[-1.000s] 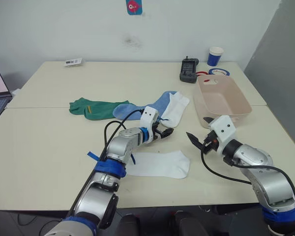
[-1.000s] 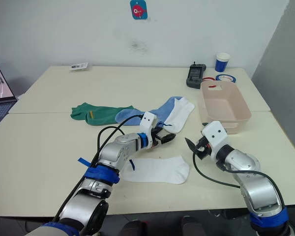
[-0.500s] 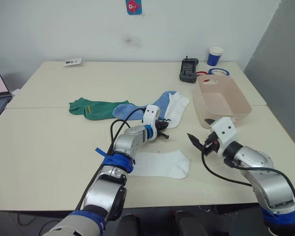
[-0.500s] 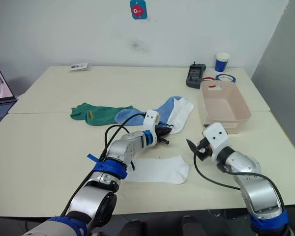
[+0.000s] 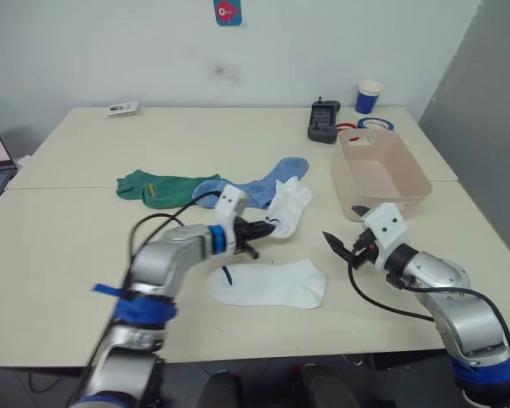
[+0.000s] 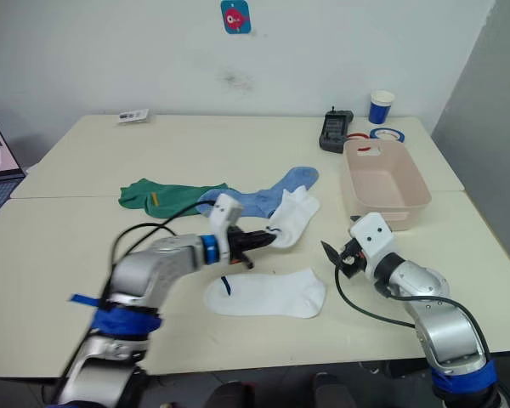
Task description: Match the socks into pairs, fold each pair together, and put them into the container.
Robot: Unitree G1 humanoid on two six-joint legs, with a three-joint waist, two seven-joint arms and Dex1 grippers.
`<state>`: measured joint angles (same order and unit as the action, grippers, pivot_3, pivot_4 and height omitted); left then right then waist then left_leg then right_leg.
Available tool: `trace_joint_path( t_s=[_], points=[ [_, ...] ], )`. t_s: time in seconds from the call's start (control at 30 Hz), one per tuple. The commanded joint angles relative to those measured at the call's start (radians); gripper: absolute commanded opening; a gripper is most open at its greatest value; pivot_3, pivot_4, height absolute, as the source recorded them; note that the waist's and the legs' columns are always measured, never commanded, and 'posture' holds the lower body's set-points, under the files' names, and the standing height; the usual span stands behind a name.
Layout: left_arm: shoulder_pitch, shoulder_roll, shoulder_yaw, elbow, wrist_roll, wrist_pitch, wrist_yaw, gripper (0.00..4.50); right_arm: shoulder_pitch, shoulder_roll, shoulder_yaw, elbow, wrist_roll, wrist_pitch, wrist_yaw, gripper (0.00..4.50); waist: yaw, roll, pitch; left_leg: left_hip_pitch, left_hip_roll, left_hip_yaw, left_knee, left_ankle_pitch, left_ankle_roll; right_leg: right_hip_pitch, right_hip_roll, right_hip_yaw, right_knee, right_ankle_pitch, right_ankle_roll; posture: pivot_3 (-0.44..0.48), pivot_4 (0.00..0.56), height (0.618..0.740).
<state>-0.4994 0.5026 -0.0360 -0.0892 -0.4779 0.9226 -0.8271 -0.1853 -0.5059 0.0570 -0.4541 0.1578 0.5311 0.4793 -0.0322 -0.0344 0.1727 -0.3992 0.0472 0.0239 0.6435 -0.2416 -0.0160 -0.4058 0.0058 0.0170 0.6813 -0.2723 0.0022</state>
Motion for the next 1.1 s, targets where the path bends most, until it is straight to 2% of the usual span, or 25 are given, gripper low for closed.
trace_joint_path(
  t_s=[0.03,0.17,0.33,0.5,0.67,0.83,1.0,1.1],
  points=[
    [0.044,0.100,0.054,-0.106,-0.095,0.083,-0.080,0.03,-0.018,-0.014,-0.014,-0.002,0.000,-0.037,0.020,4.50,0.001,0.000,0.000,0.000,0.000,0.000,0.000,0.000,0.000,0.000,0.000,0.000,0.000,0.000,0.000,0.000,0.150,0.740],
    [0.135,0.257,0.107,-0.142,-0.145,0.112,-0.161,0.03,-0.037,-0.024,0.003,0.030,-0.002,-0.043,0.055,4.50,0.002,0.000,0.000,0.000,0.000,0.000,0.000,0.000,0.000,0.000,-0.003,0.000,-0.001,0.000,0.000,0.000,0.150,0.740],
    [0.231,0.337,0.124,-0.116,-0.116,0.035,-0.188,0.03,-0.087,-0.028,0.047,0.078,0.004,0.003,0.101,4.50,0.003,0.000,0.000,0.000,0.000,0.000,0.000,0.000,0.001,0.000,-0.005,0.000,-0.001,0.000,0.000,0.000,0.150,0.740],
    [0.270,0.320,0.102,-0.088,-0.083,-0.067,-0.190,0.03,-0.221,-0.005,0.116,0.172,0.044,0.103,0.182,4.50,0.003,0.000,0.000,0.000,0.000,0.000,0.000,0.000,0.001,0.000,-0.006,0.000,-0.001,0.000,0.000,0.000,0.150,0.740],
    [0.275,0.305,0.079,-0.063,-0.041,-0.141,-0.186,0.03,-0.444,0.108,0.180,0.438,0.060,0.190,0.243,4.50,-0.001,0.000,0.001,0.000,0.000,0.000,0.000,0.000,0.001,-0.001,-0.005,0.000,-0.001,0.000,-0.001,0.000,0.150,0.740],
    [0.282,0.296,0.076,-0.055,-0.020,-0.187,-0.182,0.03,-0.582,0.218,0.219,0.750,-0.017,0.076,0.224,4.50,0.001,0.000,0.001,-0.001,0.000,0.001,-0.001,0.000,0.001,-0.001,-0.004,-0.002,0.000,0.002,-0.007,0.000,0.150,0.740],
    [0.301,0.295,0.082,-0.078,-0.018,-0.191,-0.172,0.03,-0.675,0.296,0.192,0.988,-0.048,0.012,0.197,4.50,0.001,0.000,0.001,-0.001,0.001,0.001,0.000,0.000,0.001,-0.001,-0.006,-0.001,0.000,0.002,-0.007,0.000,0.150,0.740],
    [0.314,0.300,0.089,-0.083,-0.015,-0.195,-0.169,0.00,-0.702,0.305,0.175,1.049,-0.055,-0.010,0.203,3.97,0.000,0.000,0.001,-0.001,0.001,0.000,0.000,0.000,0.001,-0.001,-0.007,0.000,0.000,0.003,-0.006,0.000,0.150,0.740]
  ],
)
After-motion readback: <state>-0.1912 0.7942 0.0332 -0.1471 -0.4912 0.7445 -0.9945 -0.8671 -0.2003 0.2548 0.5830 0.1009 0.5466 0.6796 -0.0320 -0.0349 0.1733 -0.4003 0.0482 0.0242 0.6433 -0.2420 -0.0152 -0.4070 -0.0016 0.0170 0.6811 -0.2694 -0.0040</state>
